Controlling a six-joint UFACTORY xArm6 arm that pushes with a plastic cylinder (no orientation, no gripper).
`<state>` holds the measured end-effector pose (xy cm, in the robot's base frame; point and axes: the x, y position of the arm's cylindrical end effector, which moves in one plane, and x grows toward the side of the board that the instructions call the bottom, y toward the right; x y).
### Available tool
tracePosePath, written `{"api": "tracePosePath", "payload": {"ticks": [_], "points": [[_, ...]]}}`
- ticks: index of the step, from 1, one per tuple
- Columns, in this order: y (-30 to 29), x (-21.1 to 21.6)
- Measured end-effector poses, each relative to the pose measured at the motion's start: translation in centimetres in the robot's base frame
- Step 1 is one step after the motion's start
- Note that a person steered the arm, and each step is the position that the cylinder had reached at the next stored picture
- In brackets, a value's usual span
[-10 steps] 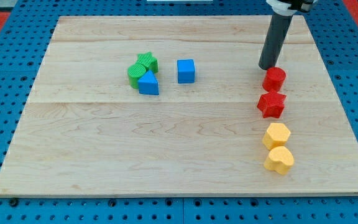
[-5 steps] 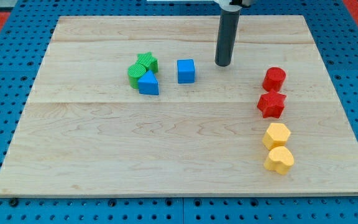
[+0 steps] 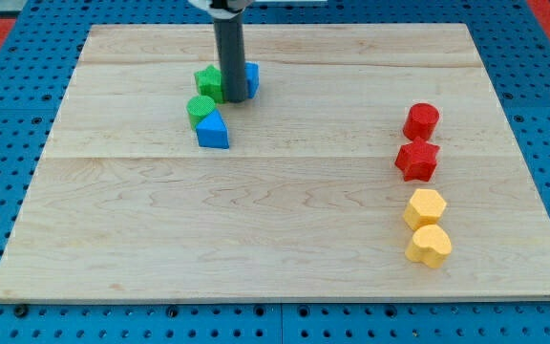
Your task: Push the blue cube to the top right side
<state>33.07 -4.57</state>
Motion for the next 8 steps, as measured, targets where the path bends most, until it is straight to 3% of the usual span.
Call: {"api": "tracePosePath", "payload": {"ticks": [2, 4, 6, 8], "points": [[1.7, -2.7], [-5.9, -4.0], [6.6, -5.1], [6.0, -5.0]]}}
